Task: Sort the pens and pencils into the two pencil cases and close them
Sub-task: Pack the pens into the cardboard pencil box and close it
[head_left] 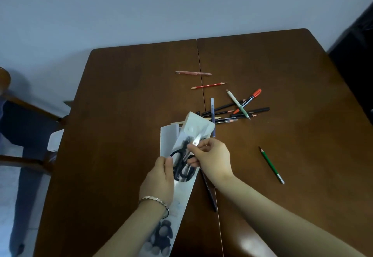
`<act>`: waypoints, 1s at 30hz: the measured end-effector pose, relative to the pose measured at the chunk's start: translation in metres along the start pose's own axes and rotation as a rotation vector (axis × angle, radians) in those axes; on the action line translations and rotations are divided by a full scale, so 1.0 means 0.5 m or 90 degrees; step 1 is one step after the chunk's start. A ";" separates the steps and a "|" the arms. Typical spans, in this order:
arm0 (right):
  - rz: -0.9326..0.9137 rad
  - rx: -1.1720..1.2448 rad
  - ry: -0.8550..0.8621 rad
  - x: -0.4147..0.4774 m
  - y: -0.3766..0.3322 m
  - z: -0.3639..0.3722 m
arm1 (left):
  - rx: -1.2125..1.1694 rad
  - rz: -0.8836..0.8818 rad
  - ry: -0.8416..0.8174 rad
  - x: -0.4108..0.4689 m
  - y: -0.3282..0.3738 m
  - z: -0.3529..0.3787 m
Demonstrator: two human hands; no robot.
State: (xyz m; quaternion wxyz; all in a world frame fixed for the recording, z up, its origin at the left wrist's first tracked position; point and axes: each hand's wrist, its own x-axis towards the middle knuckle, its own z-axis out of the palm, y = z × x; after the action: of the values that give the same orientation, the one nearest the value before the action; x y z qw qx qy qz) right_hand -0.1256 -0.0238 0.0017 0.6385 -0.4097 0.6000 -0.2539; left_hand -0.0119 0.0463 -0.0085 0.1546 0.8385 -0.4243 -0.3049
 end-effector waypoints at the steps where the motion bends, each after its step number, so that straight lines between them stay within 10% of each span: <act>1: 0.018 -0.004 -0.033 -0.003 0.000 0.007 | 0.003 -0.001 0.005 0.007 0.003 0.000; 8: 0.058 -0.059 -0.176 0.003 0.010 0.032 | 0.000 0.010 0.017 0.048 0.004 -0.005; 15: -0.161 -0.260 0.161 0.160 -0.032 -0.027 | -0.036 -0.028 0.059 0.121 0.008 -0.021; 21: -0.014 -0.619 0.122 0.306 -0.042 -0.026 | -0.037 -0.025 0.053 0.174 0.017 -0.027; 30: -0.083 -0.733 0.202 0.366 -0.072 -0.096 | -0.066 -0.031 0.036 0.228 0.044 -0.021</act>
State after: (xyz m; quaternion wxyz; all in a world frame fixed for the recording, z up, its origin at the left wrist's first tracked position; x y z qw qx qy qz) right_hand -0.1389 -0.2028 -0.0676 0.1996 -0.6829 0.7025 0.0151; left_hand 0.0332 -0.0582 -0.0322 0.2020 0.8478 -0.3828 -0.3064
